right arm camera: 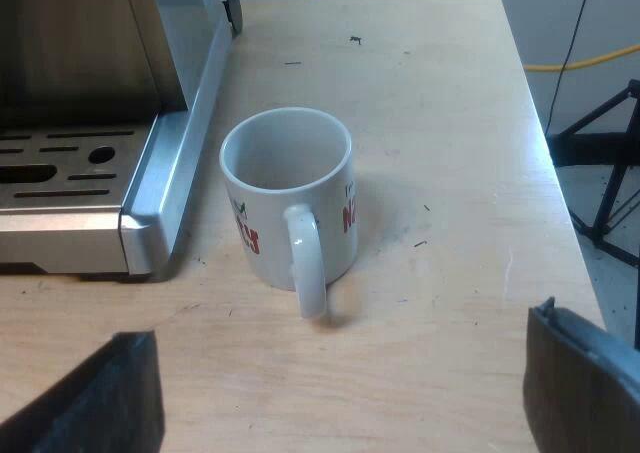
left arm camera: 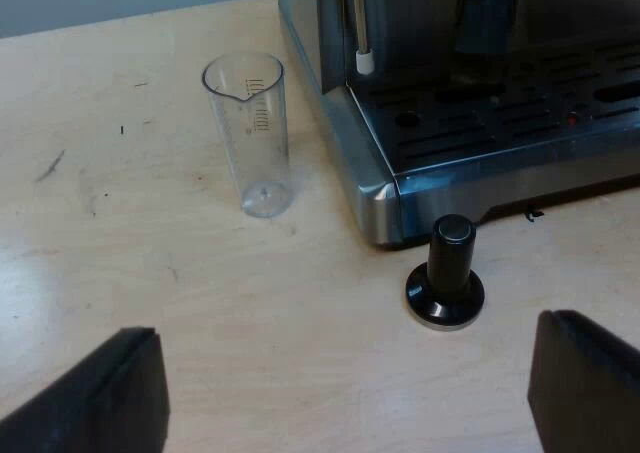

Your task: Place mug into machine

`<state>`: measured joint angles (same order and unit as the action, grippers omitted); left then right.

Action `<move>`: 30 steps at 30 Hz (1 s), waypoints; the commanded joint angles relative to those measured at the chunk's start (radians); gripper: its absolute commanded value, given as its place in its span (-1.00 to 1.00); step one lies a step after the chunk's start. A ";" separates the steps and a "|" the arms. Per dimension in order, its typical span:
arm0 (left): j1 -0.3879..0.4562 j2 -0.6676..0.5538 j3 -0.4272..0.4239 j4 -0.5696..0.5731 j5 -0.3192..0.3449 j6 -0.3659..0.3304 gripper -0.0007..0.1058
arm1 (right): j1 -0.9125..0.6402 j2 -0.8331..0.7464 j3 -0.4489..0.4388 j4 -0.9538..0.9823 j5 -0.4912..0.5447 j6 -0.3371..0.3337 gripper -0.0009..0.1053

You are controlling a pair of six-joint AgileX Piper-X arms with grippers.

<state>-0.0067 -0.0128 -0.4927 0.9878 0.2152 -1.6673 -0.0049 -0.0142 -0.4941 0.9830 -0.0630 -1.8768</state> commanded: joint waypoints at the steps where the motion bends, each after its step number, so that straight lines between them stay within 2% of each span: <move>1: 0.002 -0.137 -0.002 -0.008 0.006 -0.011 0.93 | -0.001 -0.037 -0.002 -0.014 -0.002 -0.005 0.75; 10: 0.002 -0.129 -0.002 -0.010 0.006 -0.011 0.93 | -0.001 -0.037 -0.002 -0.014 -0.002 -0.005 0.75; 12: 0.002 -0.121 -0.004 -0.014 0.017 -0.020 0.93 | -0.001 -0.033 -0.008 -0.014 -0.002 -0.005 0.75; 16: -0.001 -0.081 -0.034 -0.019 0.086 -0.046 0.93 | -0.001 -0.033 -0.052 -0.014 -0.002 -0.005 0.75; 18: -0.015 -0.059 -0.049 -0.034 0.091 -0.051 0.93 | -0.001 -0.033 -0.071 -0.014 0.008 -0.005 0.75; 24: -0.111 0.048 -0.120 -0.072 0.095 -0.049 0.93 | -0.001 0.006 -0.135 -0.002 0.023 -0.005 0.75; 30: -0.200 0.204 -0.201 -0.082 0.121 -0.025 0.93 | -0.001 0.125 -0.204 0.035 0.020 -0.005 0.75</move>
<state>-0.2008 0.1831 -0.6846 0.9223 0.3243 -1.6913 -0.0049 0.1005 -0.6878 1.0161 -0.0399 -1.8768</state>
